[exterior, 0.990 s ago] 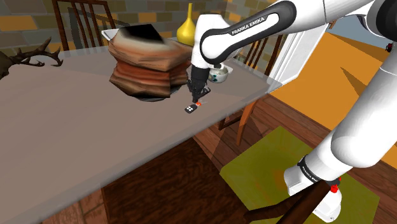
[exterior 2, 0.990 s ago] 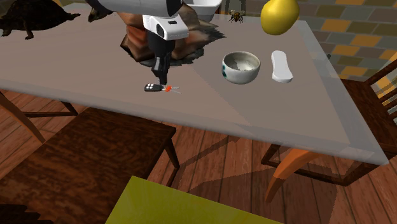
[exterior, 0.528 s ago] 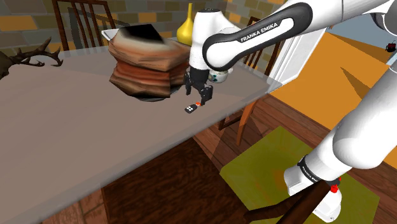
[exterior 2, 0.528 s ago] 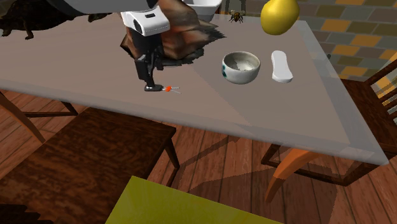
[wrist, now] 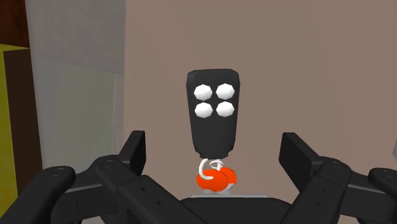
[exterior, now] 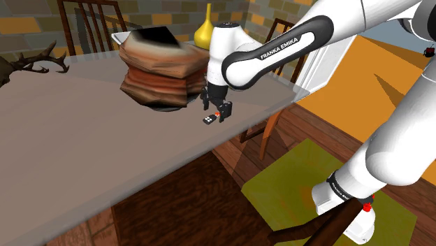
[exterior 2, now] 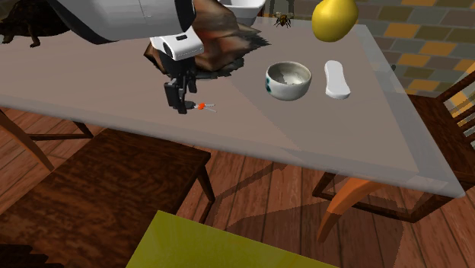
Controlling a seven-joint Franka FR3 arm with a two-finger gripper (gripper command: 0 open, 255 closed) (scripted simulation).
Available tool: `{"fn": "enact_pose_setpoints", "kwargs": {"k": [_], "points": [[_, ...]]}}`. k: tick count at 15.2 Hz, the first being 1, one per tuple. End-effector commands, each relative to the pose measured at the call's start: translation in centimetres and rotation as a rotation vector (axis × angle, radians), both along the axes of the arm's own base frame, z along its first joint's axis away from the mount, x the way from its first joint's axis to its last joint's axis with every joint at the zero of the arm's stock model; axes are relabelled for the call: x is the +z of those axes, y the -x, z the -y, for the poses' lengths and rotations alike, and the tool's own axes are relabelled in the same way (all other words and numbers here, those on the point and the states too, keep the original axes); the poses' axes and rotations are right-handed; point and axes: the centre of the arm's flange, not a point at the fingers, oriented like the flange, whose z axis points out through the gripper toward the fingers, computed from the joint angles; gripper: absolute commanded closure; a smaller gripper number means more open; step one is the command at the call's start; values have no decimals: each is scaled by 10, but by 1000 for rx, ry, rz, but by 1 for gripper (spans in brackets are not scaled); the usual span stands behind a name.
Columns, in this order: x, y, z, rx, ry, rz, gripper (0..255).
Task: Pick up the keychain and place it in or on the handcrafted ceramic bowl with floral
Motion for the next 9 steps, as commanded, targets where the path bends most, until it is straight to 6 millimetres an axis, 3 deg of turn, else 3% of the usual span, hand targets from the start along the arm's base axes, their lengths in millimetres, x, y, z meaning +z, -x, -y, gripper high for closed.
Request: {"fn": "enact_pose_setpoints", "kwargs": {"k": [1, 5, 6, 9], "points": [[-1, 0, 0, 0, 0, 0, 0], [-1, 0, 0, 0, 0, 0, 0], [-1, 0, 0, 0, 0, 0, 255], [-1, 0, 0, 0, 0, 0, 255]]}}
